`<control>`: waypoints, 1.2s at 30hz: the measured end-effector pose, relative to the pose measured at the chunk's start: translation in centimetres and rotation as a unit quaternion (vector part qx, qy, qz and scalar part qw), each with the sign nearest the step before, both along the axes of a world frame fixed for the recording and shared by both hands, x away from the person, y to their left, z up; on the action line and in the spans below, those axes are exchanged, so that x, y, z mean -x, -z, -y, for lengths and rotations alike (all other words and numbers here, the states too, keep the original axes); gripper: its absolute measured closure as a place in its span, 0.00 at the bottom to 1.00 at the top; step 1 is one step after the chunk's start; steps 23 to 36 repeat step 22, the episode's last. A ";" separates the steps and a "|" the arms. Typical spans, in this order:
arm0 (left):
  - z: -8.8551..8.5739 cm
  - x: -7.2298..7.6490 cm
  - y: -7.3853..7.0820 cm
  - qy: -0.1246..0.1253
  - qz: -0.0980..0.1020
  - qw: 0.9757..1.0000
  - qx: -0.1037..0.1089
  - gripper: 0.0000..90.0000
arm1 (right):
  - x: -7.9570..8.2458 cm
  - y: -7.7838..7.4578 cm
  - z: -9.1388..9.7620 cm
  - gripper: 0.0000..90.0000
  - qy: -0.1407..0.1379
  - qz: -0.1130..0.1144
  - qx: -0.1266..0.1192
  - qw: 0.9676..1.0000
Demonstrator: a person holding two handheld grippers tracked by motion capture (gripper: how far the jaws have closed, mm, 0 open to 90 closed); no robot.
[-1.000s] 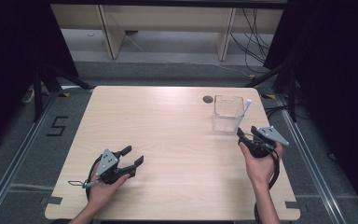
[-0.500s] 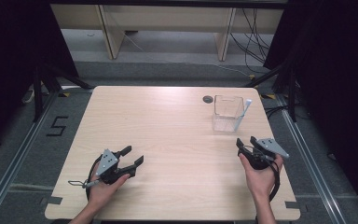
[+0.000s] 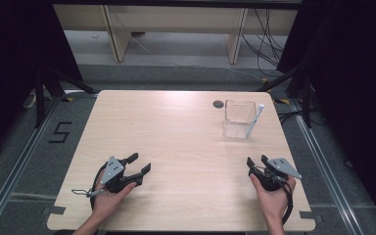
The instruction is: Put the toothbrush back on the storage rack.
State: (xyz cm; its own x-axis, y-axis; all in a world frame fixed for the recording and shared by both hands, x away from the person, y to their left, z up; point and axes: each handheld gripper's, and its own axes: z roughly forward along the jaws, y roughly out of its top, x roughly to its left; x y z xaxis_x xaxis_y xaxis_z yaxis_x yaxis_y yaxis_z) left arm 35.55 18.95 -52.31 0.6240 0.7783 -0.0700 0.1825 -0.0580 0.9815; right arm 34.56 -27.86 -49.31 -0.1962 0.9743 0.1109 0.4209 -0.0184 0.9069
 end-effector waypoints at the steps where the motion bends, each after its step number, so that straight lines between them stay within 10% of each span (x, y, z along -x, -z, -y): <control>1: 0.0 0.0 0.0 0.000 0.000 1.000 0.000 0.37 | 0.0 0.3 0.2 0.48 -0.006 0.005 0.012 1.000; 36: -0.1 0.0 0.0 0.000 -0.001 1.000 0.001 0.37 | 0.3 1.4 0.3 0.48 -0.008 0.009 0.009 1.000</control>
